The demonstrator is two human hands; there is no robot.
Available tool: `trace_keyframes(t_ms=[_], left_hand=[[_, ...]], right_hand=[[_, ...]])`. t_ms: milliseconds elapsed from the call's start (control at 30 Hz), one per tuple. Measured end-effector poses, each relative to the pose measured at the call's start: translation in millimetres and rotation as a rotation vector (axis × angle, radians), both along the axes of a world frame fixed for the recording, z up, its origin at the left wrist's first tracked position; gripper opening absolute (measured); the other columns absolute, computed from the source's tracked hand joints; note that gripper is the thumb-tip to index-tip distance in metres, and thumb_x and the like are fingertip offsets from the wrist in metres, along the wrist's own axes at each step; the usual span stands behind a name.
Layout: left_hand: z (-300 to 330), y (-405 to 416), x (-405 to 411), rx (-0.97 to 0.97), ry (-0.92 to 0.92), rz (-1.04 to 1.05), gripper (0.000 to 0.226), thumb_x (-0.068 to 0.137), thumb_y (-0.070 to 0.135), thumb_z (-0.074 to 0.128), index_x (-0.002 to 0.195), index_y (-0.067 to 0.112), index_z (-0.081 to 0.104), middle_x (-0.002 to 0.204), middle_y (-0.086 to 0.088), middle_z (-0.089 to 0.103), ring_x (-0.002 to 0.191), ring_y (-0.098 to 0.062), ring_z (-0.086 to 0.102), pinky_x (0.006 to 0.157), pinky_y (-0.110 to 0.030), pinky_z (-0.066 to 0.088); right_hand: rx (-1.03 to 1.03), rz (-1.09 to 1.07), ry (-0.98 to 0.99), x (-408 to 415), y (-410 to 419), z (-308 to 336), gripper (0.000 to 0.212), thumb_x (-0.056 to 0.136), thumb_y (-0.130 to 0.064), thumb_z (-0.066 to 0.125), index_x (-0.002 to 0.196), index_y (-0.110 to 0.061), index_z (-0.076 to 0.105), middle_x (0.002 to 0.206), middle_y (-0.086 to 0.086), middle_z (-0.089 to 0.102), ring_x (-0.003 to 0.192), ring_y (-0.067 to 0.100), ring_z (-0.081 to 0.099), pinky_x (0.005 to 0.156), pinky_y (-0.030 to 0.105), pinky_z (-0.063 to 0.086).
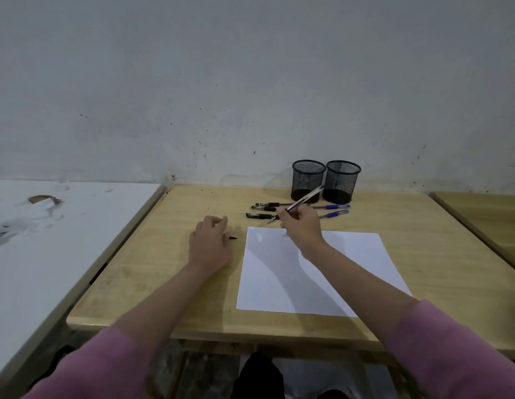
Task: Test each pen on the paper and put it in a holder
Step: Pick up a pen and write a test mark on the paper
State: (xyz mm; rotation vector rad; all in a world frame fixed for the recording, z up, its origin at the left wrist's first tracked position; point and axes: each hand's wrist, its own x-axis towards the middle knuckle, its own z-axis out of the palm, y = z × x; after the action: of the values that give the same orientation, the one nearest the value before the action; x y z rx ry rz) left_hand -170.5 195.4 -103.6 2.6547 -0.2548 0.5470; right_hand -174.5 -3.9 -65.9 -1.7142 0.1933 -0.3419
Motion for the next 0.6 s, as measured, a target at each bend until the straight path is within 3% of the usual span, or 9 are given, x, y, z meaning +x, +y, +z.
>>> trace_keyframes(t_ms=[100,167,233,333,433,600], left_hand=[[2.4,-6.0,-7.2,-0.067,-0.036,-0.250,0.049,0.078,0.022,0.044,0.123,0.009,0.057,0.121,-0.011,0.059,0.105,-0.028,0.057,0.087,-0.037,0.048],[2.0,-11.7,-12.2,-0.037,0.002,-0.355,0.055,0.077,0.033,0.041,0.125,0.010,0.056,0.128,-0.009,0.057,0.115,-0.026,0.053,0.098,-0.038,0.041],[-0.5,-16.6,-15.8,0.063,0.080,-0.403,0.062,0.078,0.043,0.038,0.132,0.014,0.049,0.139,-0.003,0.049,0.130,-0.021,0.041,0.112,-0.045,0.026],[-2.4,-19.5,-15.8,0.153,0.189,-0.408,0.071,0.079,0.053,0.038,0.141,0.018,0.036,0.151,0.003,0.033,0.140,-0.013,0.025,0.116,-0.045,0.007],[-1.5,-20.4,-16.1,0.165,0.228,-0.432,0.082,0.075,0.066,0.036,0.142,0.019,0.032,0.153,0.005,0.027,0.141,-0.012,0.022,0.116,-0.045,0.004],[0.8,-22.2,-16.5,0.144,0.250,-0.466,0.077,0.078,0.062,0.044,0.142,0.020,0.032,0.154,0.006,0.026,0.141,-0.012,0.021,0.117,-0.044,0.006]], right_hand=[[0.005,0.006,-0.007,2.9,5.9,-7.3,0.018,0.085,-0.024,0.067,0.072,-0.014,0.059,0.077,0.011,0.065,0.080,0.032,0.066,0.077,0.045,0.055],[0.035,0.011,0.007,3.6,8.7,-14.2,0.019,0.086,-0.021,0.066,0.071,-0.013,0.057,0.075,0.012,0.064,0.072,0.027,0.065,0.075,0.046,0.056],[0.045,0.000,0.009,3.5,7.8,-21.7,0.021,0.086,-0.020,0.067,0.069,-0.012,0.056,0.071,0.012,0.063,0.065,0.024,0.063,0.074,0.045,0.056],[0.041,-0.018,0.007,1.1,-1.2,-26.0,0.020,0.087,-0.019,0.066,0.069,-0.013,0.057,0.069,0.011,0.063,0.064,0.023,0.062,0.073,0.044,0.057],[0.035,-0.009,0.008,-0.5,-12.4,-23.8,0.015,0.088,-0.018,0.065,0.076,-0.009,0.059,0.067,0.009,0.062,0.064,0.020,0.061,0.071,0.039,0.057],[0.043,-0.010,0.024,3.6,-11.9,-18.8,0.011,0.084,-0.015,0.069,0.078,-0.012,0.061,0.070,0.004,0.065,0.065,0.016,0.066,0.060,0.028,0.059]])
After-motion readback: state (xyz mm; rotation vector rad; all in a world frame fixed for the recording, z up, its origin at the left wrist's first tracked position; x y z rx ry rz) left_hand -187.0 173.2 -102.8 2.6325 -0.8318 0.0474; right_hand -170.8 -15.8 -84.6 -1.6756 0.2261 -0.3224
